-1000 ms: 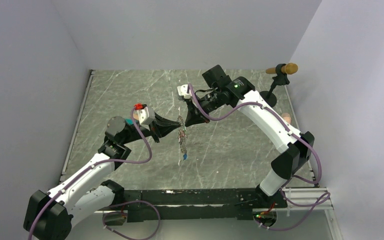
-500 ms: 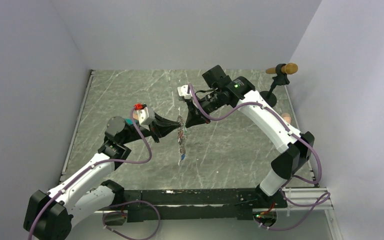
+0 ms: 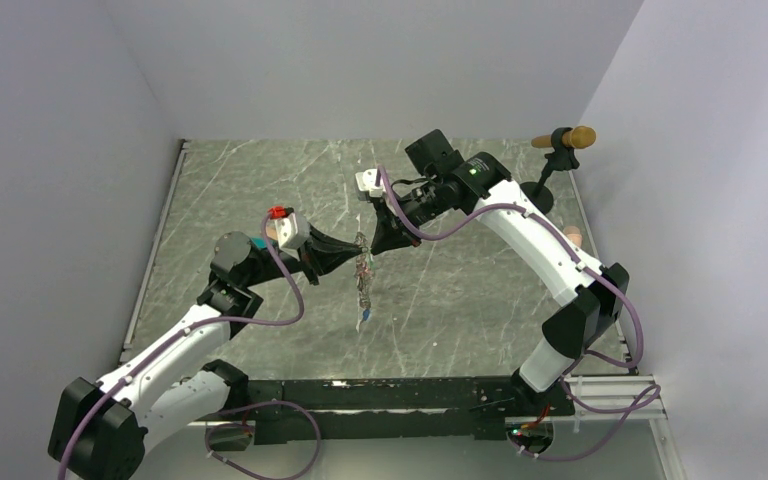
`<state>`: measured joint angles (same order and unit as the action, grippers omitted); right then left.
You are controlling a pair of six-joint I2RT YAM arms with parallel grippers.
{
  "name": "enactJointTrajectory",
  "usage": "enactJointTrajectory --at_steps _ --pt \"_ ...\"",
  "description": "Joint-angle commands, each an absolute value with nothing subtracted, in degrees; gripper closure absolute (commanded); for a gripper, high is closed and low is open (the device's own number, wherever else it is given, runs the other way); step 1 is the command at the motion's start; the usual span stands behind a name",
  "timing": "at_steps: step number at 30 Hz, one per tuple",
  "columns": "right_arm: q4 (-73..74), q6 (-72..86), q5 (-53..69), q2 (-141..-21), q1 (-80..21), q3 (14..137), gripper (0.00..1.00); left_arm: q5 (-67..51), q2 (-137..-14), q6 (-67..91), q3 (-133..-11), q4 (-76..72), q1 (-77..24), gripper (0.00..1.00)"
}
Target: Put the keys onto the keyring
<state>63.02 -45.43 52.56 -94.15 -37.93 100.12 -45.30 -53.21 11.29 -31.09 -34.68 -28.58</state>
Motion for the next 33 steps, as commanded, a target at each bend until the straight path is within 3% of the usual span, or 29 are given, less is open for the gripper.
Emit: enactJointTrajectory --at_steps 1,33 --pt "62.8 -45.8 55.1 -94.1 -38.1 102.5 1.00 -46.9 -53.3 11.4 -31.6 -38.1 -28.4 1.00" --pt "62.0 -44.8 57.4 -94.7 -38.1 102.1 1.00 -49.6 -54.8 11.1 -32.5 -37.7 -28.5 1.00"
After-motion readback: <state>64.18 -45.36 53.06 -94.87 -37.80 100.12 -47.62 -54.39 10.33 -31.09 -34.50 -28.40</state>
